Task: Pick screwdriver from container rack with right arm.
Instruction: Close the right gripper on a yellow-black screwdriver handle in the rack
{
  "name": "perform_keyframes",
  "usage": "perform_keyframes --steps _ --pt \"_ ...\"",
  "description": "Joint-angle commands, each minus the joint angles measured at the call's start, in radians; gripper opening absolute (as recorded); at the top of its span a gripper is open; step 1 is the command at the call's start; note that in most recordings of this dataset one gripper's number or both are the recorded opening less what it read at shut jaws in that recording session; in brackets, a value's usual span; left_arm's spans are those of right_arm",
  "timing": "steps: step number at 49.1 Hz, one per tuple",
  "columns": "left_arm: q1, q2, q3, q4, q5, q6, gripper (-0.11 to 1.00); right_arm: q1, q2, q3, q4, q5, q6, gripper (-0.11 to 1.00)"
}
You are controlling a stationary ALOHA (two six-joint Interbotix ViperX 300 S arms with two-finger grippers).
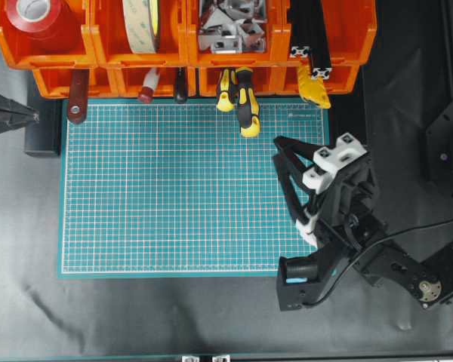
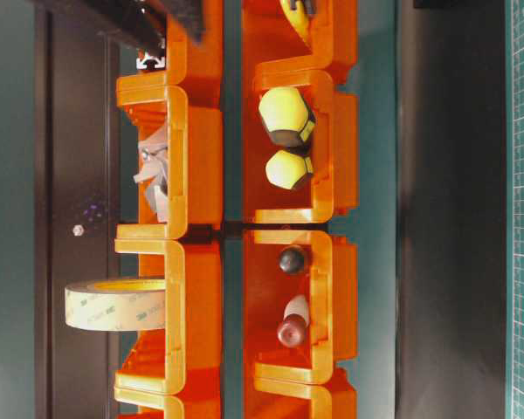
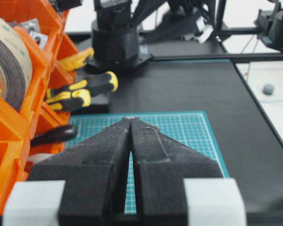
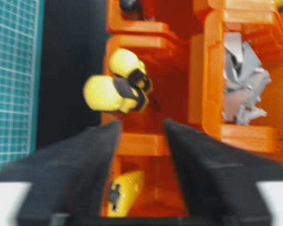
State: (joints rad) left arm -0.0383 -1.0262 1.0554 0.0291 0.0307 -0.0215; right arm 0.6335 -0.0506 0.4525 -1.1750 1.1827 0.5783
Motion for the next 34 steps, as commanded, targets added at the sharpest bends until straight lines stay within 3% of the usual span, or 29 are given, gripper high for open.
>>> perform_keyframes --steps 1,4,8,23,34 --pt "-0.003 0.009 -0.021 0.005 -0.003 -0.006 0.0 -0.014 0.003 0.006 -0.011 -0.041 0.005 0.56" --pt "-0.006 0.011 -0.02 0.003 -0.003 -0.006 0.0 -0.025 0.02 0.017 -0.012 -0.058 0.005 0.74" --pt "-0.006 0.011 -0.017 0.003 -0.003 -0.006 0.0 -0.041 0.044 0.018 -0.012 -0.066 0.009 0.85" --pt "-0.008 0.012 -0.015 0.003 -0.003 -0.018 0.0 -0.137 0.132 -0.009 -0.069 -0.071 0.021 0.84" --pt "-0.008 0.012 -0.006 0.003 -0.003 -0.052 0.0 -0.184 0.166 -0.011 -0.069 -0.077 0.025 0.84"
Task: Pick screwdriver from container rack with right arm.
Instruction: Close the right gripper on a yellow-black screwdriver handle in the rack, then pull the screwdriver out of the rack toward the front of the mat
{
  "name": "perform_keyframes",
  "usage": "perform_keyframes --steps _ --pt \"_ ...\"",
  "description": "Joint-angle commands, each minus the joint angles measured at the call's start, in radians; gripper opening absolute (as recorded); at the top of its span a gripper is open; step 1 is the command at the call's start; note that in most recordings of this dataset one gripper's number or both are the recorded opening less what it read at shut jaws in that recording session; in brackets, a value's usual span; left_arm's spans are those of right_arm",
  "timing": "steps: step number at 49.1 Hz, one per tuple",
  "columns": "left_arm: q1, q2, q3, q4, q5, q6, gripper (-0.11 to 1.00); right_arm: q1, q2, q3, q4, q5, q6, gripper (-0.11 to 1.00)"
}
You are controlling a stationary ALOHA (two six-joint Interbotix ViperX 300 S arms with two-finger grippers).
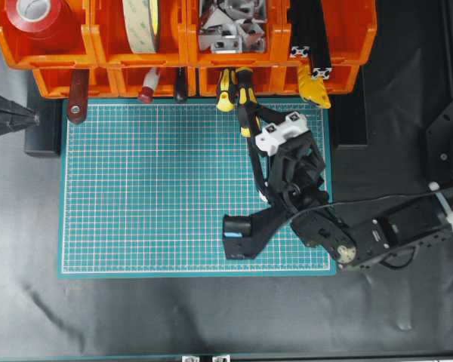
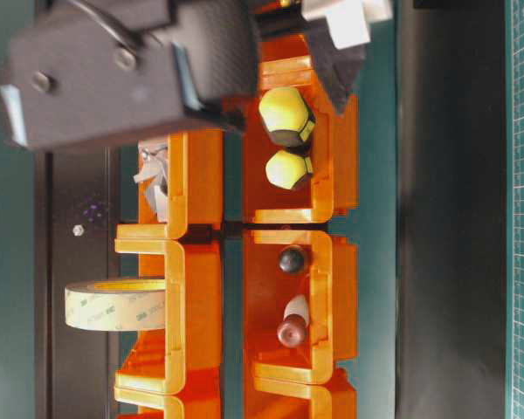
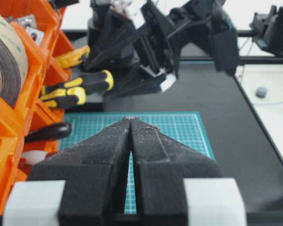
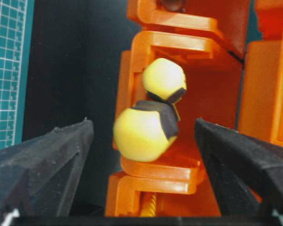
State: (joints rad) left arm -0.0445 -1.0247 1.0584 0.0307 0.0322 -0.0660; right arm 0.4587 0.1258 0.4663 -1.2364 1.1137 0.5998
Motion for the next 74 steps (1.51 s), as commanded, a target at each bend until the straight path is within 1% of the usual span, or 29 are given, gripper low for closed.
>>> perform_keyframes --steps 1,11,18,23,28,30,42,53,56,64,74 --pt "-0.002 0.011 -0.009 0.002 -0.005 -0.009 0.0 -0.012 -0.011 -0.025 -0.008 -0.011 0.003 0.84" --pt "-0.002 0.011 -0.009 0.002 -0.006 -0.011 0.0 -0.034 -0.009 -0.023 0.0 -0.028 0.006 0.82" --pt "-0.002 0.011 -0.009 0.002 -0.011 -0.011 0.0 -0.038 -0.009 -0.023 0.012 -0.021 0.034 0.75" --pt "-0.002 0.009 -0.009 0.002 -0.009 -0.011 0.0 -0.032 -0.011 -0.023 0.017 -0.006 0.054 0.63" --pt "-0.002 0.005 -0.009 0.002 -0.006 -0.009 0.0 -0.021 -0.008 -0.025 0.017 0.009 0.055 0.46" --pt "-0.002 0.005 -0.009 0.002 -0.005 -0.009 0.0 -0.015 -0.005 -0.028 0.017 0.012 0.054 0.42" --pt "-0.002 0.003 -0.009 0.002 -0.005 -0.009 0.0 0.003 0.0 -0.054 0.017 0.06 0.049 0.42" --pt "-0.002 0.002 -0.009 0.002 -0.005 -0.009 0.0 0.02 0.0 -0.092 0.025 0.163 0.046 0.42" --pt "-0.002 0.003 -0.009 0.003 -0.005 -0.011 0.0 0.025 0.0 -0.1 0.037 0.173 0.044 0.42" --pt "-0.002 0.003 -0.009 0.002 -0.005 -0.011 0.0 0.052 -0.002 -0.094 0.094 0.193 0.044 0.42" --pt "-0.002 0.002 -0.009 0.002 -0.005 -0.011 0.0 0.104 -0.002 -0.095 0.14 0.224 0.043 0.42"
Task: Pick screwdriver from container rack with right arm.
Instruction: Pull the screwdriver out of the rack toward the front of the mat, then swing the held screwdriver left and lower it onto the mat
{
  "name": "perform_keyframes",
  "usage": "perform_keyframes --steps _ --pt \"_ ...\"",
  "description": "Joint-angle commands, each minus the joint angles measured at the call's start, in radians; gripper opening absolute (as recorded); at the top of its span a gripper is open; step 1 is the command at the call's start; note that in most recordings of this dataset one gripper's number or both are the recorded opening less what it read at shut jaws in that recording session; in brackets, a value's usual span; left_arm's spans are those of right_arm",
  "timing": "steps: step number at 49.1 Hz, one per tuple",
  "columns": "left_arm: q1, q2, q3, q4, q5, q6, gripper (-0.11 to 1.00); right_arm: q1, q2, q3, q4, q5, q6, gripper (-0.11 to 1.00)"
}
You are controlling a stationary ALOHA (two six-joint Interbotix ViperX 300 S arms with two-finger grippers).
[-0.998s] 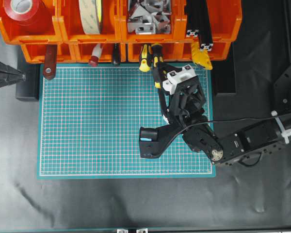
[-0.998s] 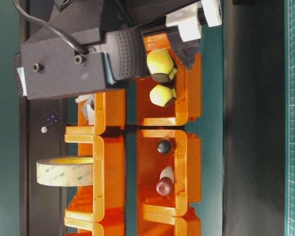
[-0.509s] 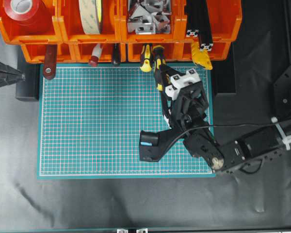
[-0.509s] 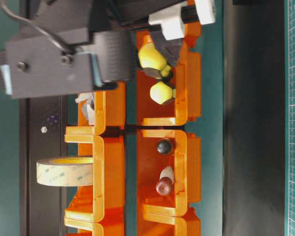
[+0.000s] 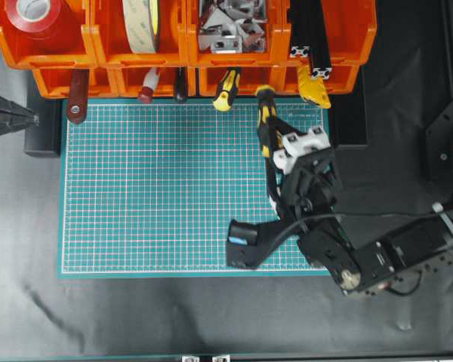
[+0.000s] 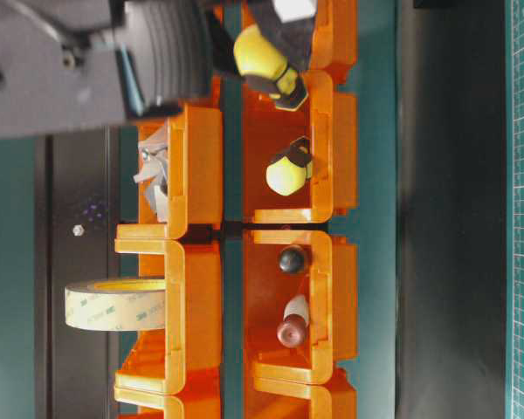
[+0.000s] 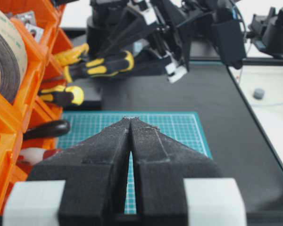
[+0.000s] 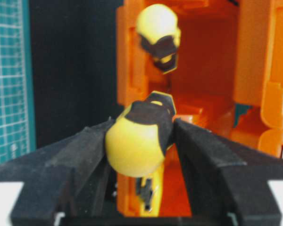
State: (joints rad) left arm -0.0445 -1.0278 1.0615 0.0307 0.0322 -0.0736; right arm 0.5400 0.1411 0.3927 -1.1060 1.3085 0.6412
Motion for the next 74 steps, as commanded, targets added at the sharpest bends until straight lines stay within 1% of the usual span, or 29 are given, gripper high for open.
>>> perform_keyframes --steps 1,9,17,22,26,34,38,43,51,58,62,67,74 --pt "-0.002 0.003 -0.012 0.002 -0.005 -0.003 0.0 0.029 -0.018 -0.021 0.012 0.037 0.002 0.42" --pt "-0.002 0.003 -0.012 0.002 -0.005 -0.003 0.0 0.081 -0.02 -0.049 0.023 0.133 -0.006 0.42" --pt "0.0 0.002 -0.011 0.003 -0.003 -0.003 0.0 0.153 -0.014 -0.121 0.025 0.253 -0.032 0.42" --pt "0.0 -0.003 -0.012 0.002 0.003 -0.003 0.0 0.204 -0.011 -0.158 0.025 0.296 -0.064 0.42" --pt "-0.002 -0.005 -0.012 0.002 0.011 -0.003 0.0 0.259 -0.003 -0.19 0.025 0.31 -0.109 0.42" --pt "-0.002 -0.021 -0.017 0.002 0.032 -0.008 0.0 0.354 0.026 -0.267 0.026 0.354 -0.17 0.42" --pt "-0.002 -0.032 -0.02 0.002 0.046 -0.017 0.0 0.391 0.048 -0.318 0.026 0.376 -0.212 0.42" --pt "-0.002 -0.046 -0.023 0.002 0.063 -0.026 0.0 0.422 0.072 -0.365 0.026 0.383 -0.242 0.42" --pt "-0.002 -0.055 -0.025 0.002 0.084 -0.04 0.0 0.434 0.091 -0.403 0.026 0.379 -0.258 0.42" --pt "-0.002 -0.055 -0.025 0.003 0.084 -0.054 0.0 0.436 0.097 -0.399 0.026 0.347 -0.275 0.42" --pt "-0.002 -0.054 -0.025 0.002 0.084 -0.055 0.0 0.431 0.106 -0.383 0.026 0.285 -0.285 0.42" --pt "-0.002 -0.055 -0.026 0.002 0.084 -0.057 0.0 0.426 0.121 -0.351 0.026 0.178 -0.298 0.42" --pt "-0.002 -0.058 -0.028 0.003 0.084 -0.057 0.0 0.405 0.137 -0.288 0.026 0.058 -0.29 0.41"
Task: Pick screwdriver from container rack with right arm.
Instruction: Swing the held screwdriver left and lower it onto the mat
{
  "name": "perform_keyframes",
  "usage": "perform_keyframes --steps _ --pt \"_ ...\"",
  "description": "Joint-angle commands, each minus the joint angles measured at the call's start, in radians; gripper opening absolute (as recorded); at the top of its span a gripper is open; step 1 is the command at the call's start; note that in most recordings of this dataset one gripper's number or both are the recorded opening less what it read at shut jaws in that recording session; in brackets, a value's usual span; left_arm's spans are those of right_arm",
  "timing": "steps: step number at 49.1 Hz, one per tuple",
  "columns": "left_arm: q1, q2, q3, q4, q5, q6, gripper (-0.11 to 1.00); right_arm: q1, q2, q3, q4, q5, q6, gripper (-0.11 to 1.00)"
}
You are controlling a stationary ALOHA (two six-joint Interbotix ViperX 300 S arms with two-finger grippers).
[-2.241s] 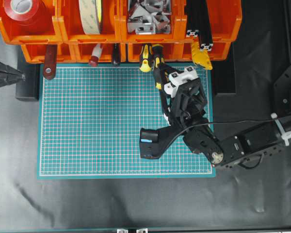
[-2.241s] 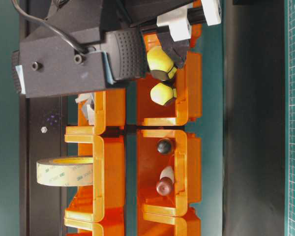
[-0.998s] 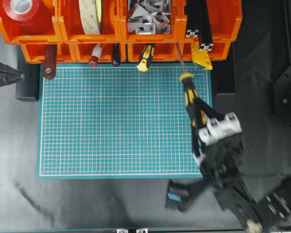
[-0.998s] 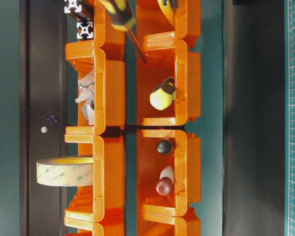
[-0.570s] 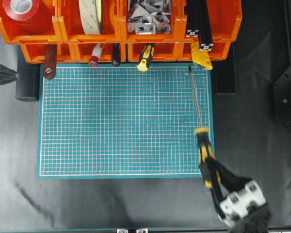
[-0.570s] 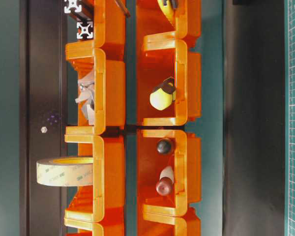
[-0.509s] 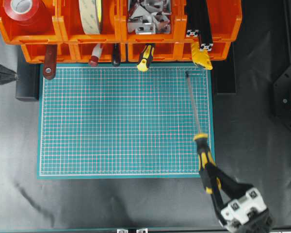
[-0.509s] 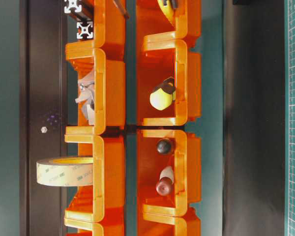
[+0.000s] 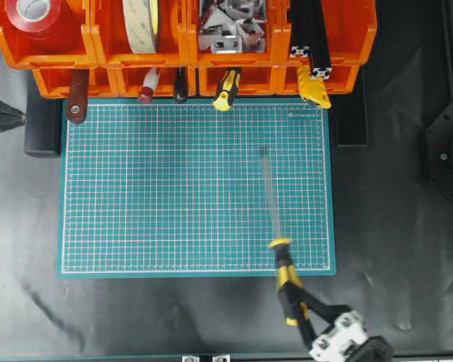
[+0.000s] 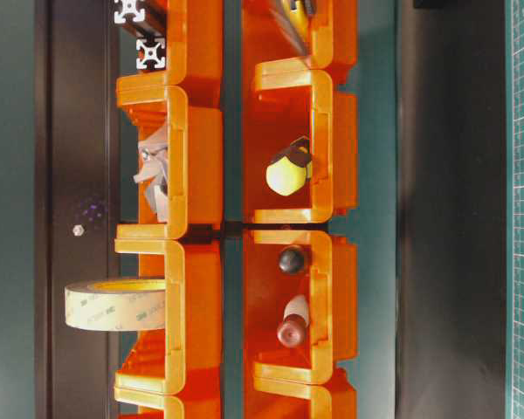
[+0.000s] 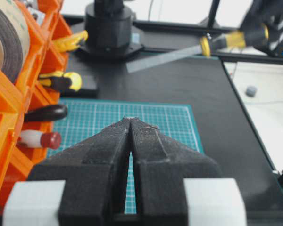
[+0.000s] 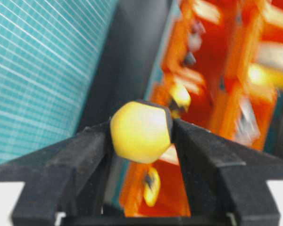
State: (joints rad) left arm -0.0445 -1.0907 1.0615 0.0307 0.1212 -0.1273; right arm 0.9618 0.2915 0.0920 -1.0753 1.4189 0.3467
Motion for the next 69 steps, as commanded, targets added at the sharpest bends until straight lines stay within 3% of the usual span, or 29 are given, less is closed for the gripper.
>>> perform_keyframes --steps 1,22,36,53,69 --pt "-0.002 0.005 -0.028 0.002 -0.005 -0.003 0.0 -0.021 -0.012 0.021 -0.005 -0.067 0.006 0.41" --pt "-0.008 0.009 -0.025 0.002 0.0 -0.011 0.0 -0.219 -0.063 0.241 -0.025 -0.426 0.008 0.41" --pt "-0.031 0.021 -0.021 0.003 0.051 -0.052 0.0 -0.35 -0.066 0.272 -0.087 -0.577 0.0 0.41" --pt "-0.031 0.025 -0.02 0.002 0.055 -0.052 0.0 -0.407 -0.049 0.278 -0.086 -0.657 0.012 0.41" --pt "-0.031 0.02 -0.018 0.003 0.057 -0.052 0.0 -0.433 -0.038 0.282 -0.031 -0.752 0.012 0.41"
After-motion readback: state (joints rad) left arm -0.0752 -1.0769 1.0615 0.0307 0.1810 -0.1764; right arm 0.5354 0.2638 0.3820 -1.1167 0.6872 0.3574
